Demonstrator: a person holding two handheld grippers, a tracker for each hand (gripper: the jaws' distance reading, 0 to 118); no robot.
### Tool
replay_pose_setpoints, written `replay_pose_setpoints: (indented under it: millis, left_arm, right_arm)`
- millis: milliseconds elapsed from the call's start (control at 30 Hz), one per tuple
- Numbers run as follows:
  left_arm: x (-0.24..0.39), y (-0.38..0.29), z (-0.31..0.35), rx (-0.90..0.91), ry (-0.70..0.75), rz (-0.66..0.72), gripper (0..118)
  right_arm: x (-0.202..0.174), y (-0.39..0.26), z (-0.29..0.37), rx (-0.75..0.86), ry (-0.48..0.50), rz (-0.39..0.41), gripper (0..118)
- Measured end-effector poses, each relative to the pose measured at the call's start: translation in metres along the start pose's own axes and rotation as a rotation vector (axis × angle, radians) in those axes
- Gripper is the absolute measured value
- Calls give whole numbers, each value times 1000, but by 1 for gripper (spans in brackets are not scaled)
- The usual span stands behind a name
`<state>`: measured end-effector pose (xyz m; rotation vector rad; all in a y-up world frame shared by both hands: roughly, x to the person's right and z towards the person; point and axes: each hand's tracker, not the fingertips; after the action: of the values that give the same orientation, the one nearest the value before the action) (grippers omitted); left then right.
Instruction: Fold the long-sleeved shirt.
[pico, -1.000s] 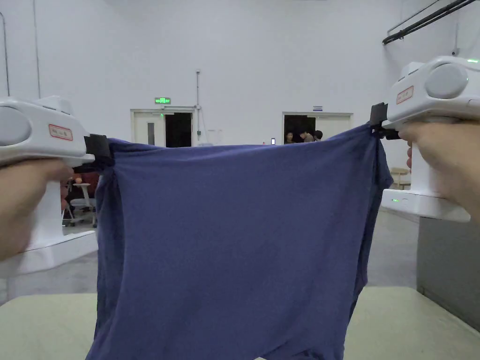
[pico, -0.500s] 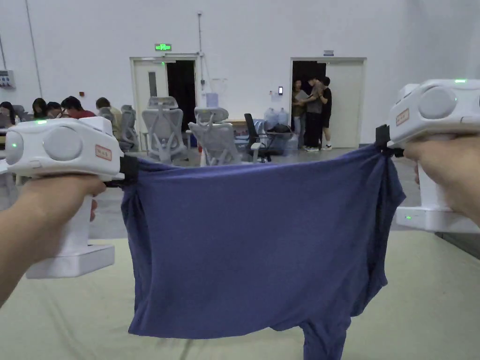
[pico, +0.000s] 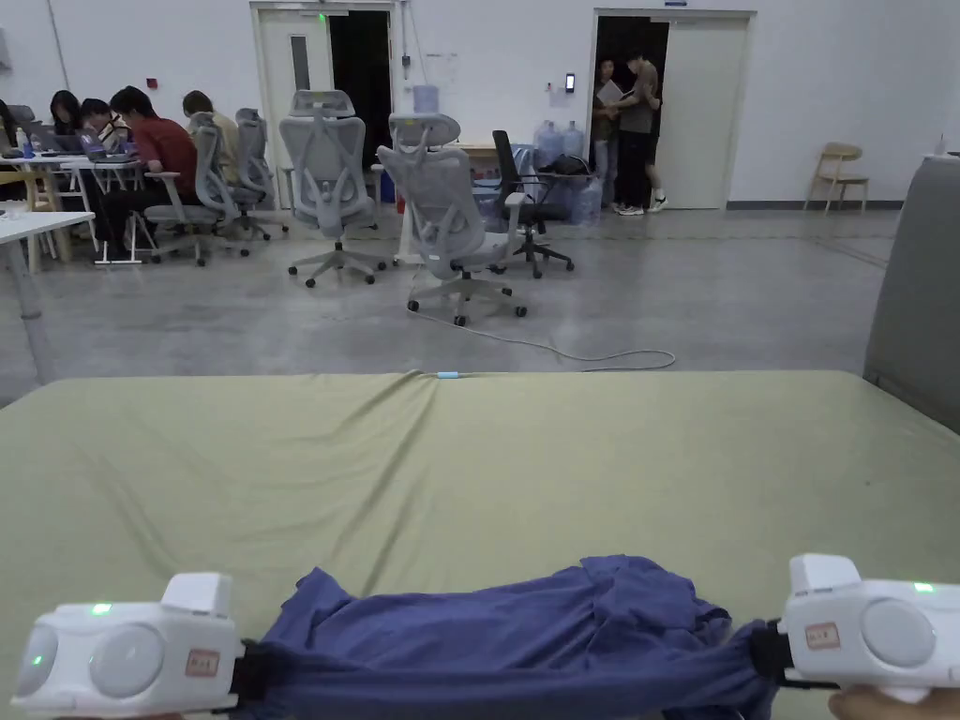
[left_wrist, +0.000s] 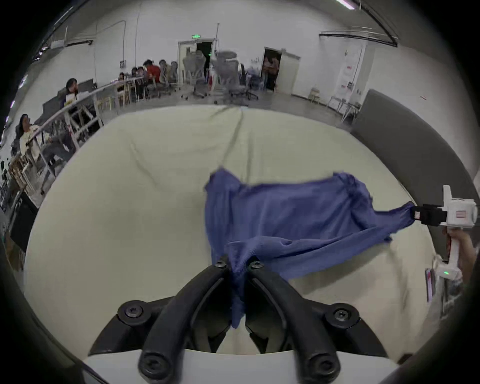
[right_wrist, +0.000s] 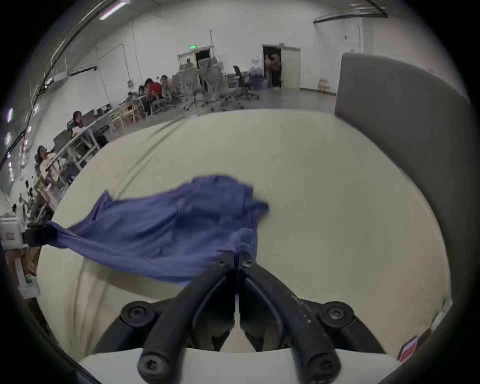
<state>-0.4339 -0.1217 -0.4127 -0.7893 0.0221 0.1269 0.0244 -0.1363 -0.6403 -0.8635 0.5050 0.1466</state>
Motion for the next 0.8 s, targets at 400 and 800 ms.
replay_pose_setpoints:
  millis: [400, 800]
  left_arm:
    - [68, -181, 175, -202, -115, -21, 6]
    - [107, -270, 246, -335, -123, -99, 6]
  right_arm:
    - [-28, -201, 172, -95, 92, 121, 4]
    - [-65, -303, 239, -345, 91, 325, 4]
